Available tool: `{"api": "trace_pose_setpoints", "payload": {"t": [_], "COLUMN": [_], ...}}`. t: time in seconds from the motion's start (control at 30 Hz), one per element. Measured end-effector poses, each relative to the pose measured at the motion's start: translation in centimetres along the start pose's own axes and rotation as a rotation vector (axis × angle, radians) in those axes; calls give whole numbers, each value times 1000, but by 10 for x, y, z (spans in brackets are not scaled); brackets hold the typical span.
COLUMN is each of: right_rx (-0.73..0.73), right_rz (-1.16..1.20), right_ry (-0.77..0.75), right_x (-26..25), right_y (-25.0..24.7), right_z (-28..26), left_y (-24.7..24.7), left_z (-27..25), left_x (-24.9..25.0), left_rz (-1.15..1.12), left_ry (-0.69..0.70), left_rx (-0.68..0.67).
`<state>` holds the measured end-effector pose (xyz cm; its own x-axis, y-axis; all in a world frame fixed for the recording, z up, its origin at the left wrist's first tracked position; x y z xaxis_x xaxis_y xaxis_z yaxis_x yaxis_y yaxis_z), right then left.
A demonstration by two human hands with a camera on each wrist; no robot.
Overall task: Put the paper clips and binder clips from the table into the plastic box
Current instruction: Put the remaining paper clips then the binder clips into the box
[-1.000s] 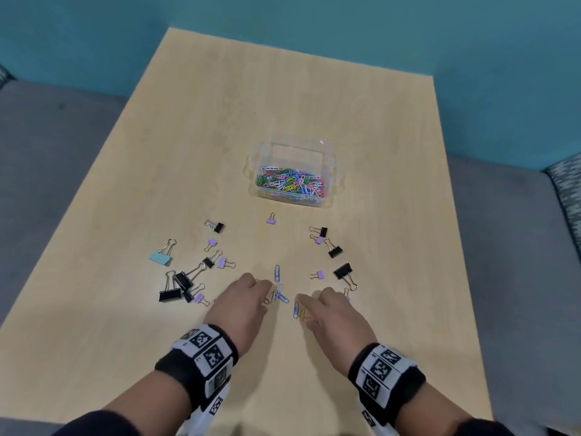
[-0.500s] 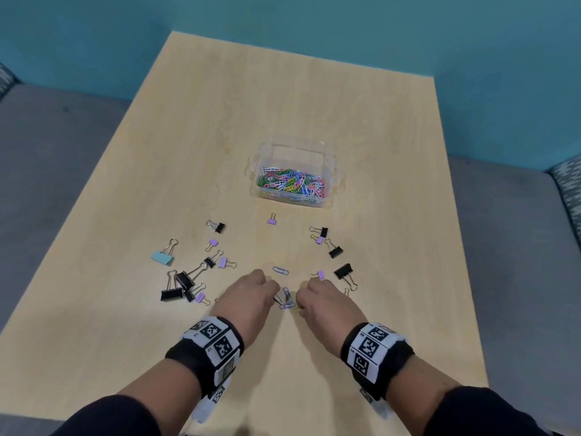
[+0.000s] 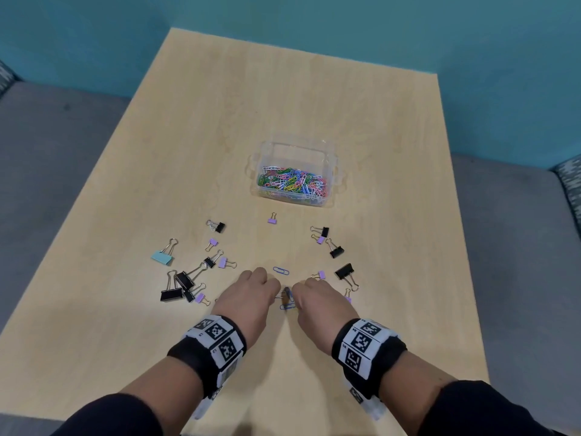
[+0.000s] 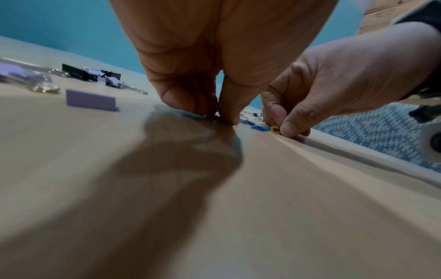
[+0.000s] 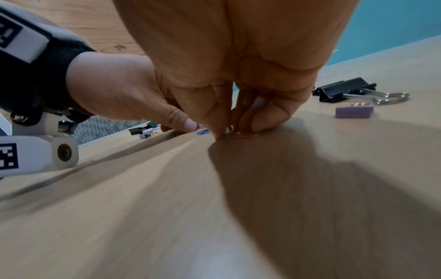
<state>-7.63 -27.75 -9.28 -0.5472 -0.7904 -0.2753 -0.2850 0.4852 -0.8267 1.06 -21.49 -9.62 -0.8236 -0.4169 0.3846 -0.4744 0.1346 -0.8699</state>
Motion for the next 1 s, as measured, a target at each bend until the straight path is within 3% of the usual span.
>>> {"api": "trace_pose_setpoints", "payload": {"t": [0.13,0.3,0.47,0.67,1.0], "right_rx": [28,98,41,19,-65], "right_rz": [41,364,284,85,0], "right_ry": [19,182,157,82,-16], "right_x": [3,42,41,24,11], "right_y": [0,-8,11,4,-1], "right_z": [4,-12,-39,-28,-16], "left_y": [-2,0,-9,-11,-8], "left_z": [4,2,-9,-14,-10], "left_x": [-1,-8,-8,-16,-12], "left_rz": [5,7,-75,-43,-43], "left_ry": [-22,-50,-6,-12,-25], "left_rx": [1,-39,16,51,-60]}}
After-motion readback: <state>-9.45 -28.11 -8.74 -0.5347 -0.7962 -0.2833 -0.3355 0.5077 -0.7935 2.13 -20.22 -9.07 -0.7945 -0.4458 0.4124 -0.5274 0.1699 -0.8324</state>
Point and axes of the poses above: each hand's wrist, its own z-axis towards the middle knuckle, its own y-axis out of the palm, x = y × z, the point moved 9 cm from there along z, towards the middle knuckle, and after that the axes turned 6 degrees about -z, right-handed, at the moved point
